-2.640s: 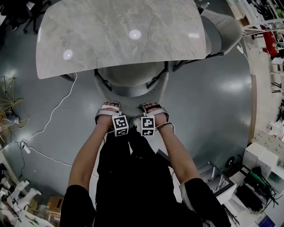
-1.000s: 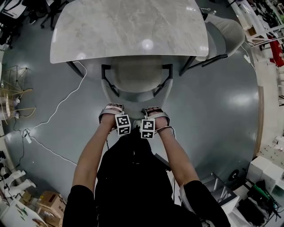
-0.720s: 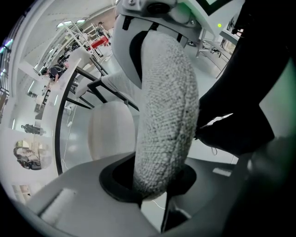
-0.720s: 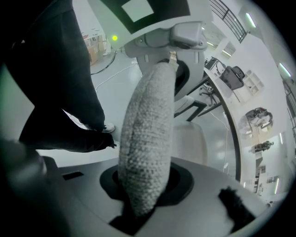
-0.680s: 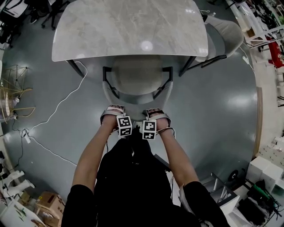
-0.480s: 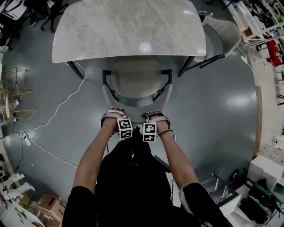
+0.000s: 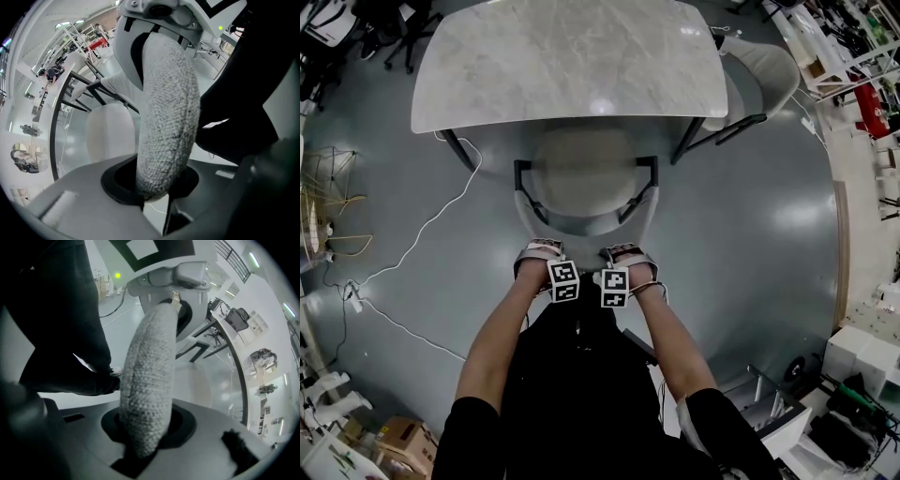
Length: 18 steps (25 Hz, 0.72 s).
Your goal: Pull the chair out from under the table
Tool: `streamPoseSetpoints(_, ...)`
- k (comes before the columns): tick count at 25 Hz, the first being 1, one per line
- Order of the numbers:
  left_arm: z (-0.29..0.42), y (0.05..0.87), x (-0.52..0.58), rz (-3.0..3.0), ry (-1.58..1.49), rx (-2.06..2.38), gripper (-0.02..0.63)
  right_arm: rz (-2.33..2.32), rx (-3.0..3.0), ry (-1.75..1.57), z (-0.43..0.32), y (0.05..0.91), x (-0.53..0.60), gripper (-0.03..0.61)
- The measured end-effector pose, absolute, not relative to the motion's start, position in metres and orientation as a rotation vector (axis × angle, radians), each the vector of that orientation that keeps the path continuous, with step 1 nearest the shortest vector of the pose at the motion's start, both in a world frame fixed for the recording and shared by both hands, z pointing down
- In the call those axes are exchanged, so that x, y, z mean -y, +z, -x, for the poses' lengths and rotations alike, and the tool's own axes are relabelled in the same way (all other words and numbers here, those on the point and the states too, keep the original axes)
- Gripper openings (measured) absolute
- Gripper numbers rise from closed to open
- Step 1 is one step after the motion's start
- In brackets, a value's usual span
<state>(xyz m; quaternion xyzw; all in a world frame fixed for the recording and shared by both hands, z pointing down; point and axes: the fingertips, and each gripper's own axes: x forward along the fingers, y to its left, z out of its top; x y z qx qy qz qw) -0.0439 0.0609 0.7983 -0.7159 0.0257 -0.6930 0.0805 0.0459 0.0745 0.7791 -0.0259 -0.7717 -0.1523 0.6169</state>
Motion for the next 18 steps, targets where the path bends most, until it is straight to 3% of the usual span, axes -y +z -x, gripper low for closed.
streamPoseSetpoints(18, 0.058, 0.798, -0.122, 2.118, -2.041, -0.004, 0.097, 0.012, 1.768, -0.289, -0.031, 0.777, -0.142, 0.084)
